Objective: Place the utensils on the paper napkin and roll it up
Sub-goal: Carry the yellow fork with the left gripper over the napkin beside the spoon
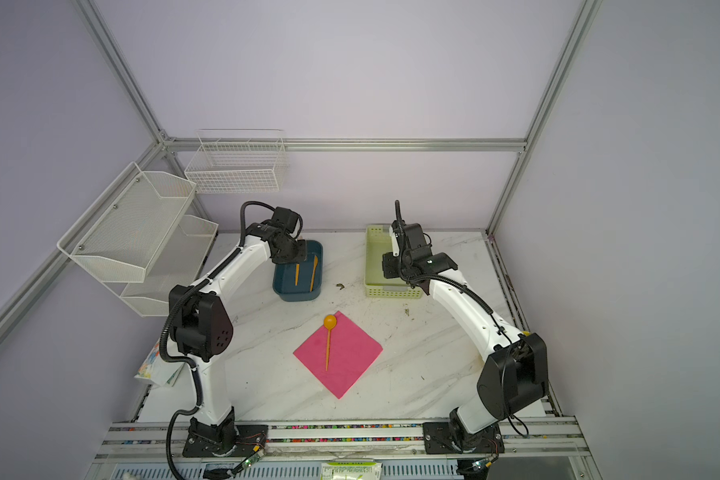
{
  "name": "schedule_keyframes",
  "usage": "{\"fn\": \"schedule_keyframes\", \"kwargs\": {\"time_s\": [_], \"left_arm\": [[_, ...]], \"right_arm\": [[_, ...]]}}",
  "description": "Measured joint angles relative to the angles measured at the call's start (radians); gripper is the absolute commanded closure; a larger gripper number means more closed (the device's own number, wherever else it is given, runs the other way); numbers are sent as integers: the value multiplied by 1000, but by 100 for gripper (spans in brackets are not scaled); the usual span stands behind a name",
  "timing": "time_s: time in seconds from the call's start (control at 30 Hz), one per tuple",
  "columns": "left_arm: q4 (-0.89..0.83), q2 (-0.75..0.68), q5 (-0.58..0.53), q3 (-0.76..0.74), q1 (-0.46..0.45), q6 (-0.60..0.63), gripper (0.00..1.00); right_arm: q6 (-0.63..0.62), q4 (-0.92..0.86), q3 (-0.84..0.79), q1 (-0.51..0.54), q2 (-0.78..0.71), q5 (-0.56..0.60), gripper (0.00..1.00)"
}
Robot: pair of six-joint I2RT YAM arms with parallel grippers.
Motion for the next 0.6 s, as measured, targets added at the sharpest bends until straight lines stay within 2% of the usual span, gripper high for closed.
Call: {"fn": "schedule_keyframes", "kwargs": {"time_s": [0.3, 0.6], "left_arm": [[6, -198, -7, -159, -90, -88, 93], [29, -304, -26, -304, -210, -200, 93]], "right_arm": [[-10, 8, 0, -8, 8, -40, 71], [-10, 23, -26, -8, 5, -69, 71]]}}
